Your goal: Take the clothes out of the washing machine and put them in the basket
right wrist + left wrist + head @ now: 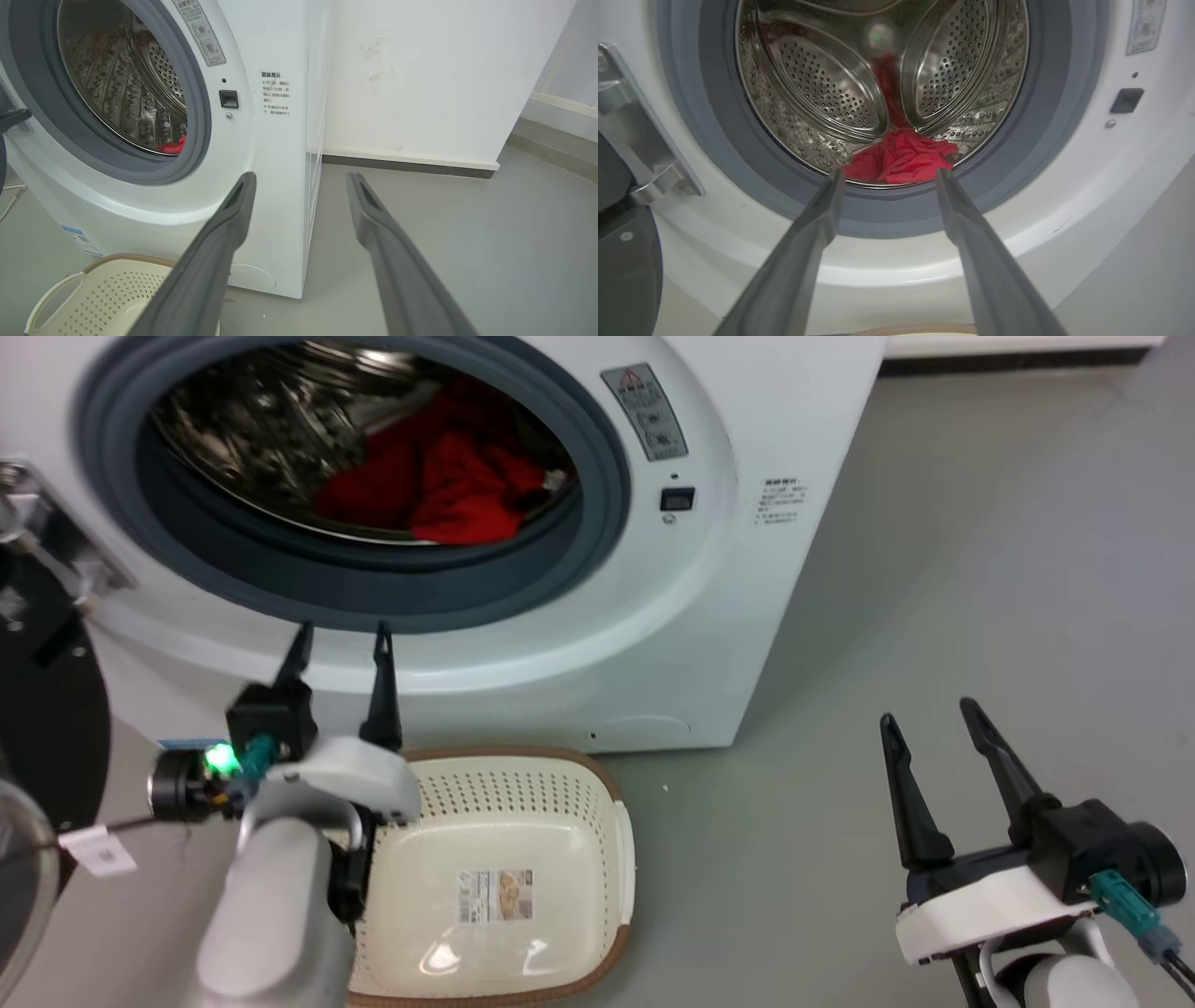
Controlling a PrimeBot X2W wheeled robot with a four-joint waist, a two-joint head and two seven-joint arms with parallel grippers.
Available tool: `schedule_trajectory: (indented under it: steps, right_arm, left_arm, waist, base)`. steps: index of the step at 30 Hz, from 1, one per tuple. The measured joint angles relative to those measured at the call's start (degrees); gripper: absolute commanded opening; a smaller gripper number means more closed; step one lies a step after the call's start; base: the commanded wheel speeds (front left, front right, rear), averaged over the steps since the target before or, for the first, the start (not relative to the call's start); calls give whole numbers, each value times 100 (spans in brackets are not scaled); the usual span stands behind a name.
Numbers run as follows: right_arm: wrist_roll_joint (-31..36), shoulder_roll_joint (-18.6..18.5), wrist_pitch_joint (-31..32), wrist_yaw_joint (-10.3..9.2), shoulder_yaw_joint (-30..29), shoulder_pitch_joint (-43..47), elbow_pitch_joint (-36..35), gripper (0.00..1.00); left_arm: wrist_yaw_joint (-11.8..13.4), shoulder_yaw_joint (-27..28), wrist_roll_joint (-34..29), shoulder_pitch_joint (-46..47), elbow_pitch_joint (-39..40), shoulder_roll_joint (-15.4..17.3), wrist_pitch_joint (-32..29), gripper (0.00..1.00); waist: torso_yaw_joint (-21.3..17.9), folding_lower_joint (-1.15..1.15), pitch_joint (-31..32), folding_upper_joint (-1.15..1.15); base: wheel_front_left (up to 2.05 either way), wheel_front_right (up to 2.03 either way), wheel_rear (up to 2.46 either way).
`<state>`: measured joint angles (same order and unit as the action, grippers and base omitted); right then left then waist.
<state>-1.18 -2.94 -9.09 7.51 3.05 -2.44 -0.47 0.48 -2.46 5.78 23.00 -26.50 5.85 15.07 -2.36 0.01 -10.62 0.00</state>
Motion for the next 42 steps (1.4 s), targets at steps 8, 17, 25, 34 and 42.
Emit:
schedule_trajectory:
  steps: [8, 17, 25, 34, 42]
  right_arm:
    - [-237, -1, -175, 0, 129, -349, -3, 100]
    - [-491, -2, -422, 0, 360, -749, 235, 100]
    - [-745, -1, -553, 0, 568, -967, 419, 100]
    - [-1157, -3, -594, 0, 851, -1208, 457, 100]
    - [-1454, -2, -594, 1, 1090, -1305, 381, 100]
  left_arm:
    - [-232, 43, 42, 1394, -1045, 436, -185, 100]
    - [-433, 38, 49, 2705, -1935, 973, -756, 100]
    - [-592, -2, 107, 3879, -2619, 1427, -1417, 100]
    - [-689, -144, 86, 5132, -3126, 1964, -2405, 100]
    - [-732, -432, -99, 6019, -3233, 2360, -3362, 100]
  waist:
    - [-326, 0, -785, 0]
    - [-819, 0, -1547, 0]
    - [-1282, 0, -1985, 0]
    - [-1749, 0, -2506, 0]
    - [-2161, 0, -3020, 0]
  base:
    - [0, 0, 0]
    - [0, 0, 0]
    - [0, 0, 0]
    - [0, 0, 0]
    - [0, 0, 0]
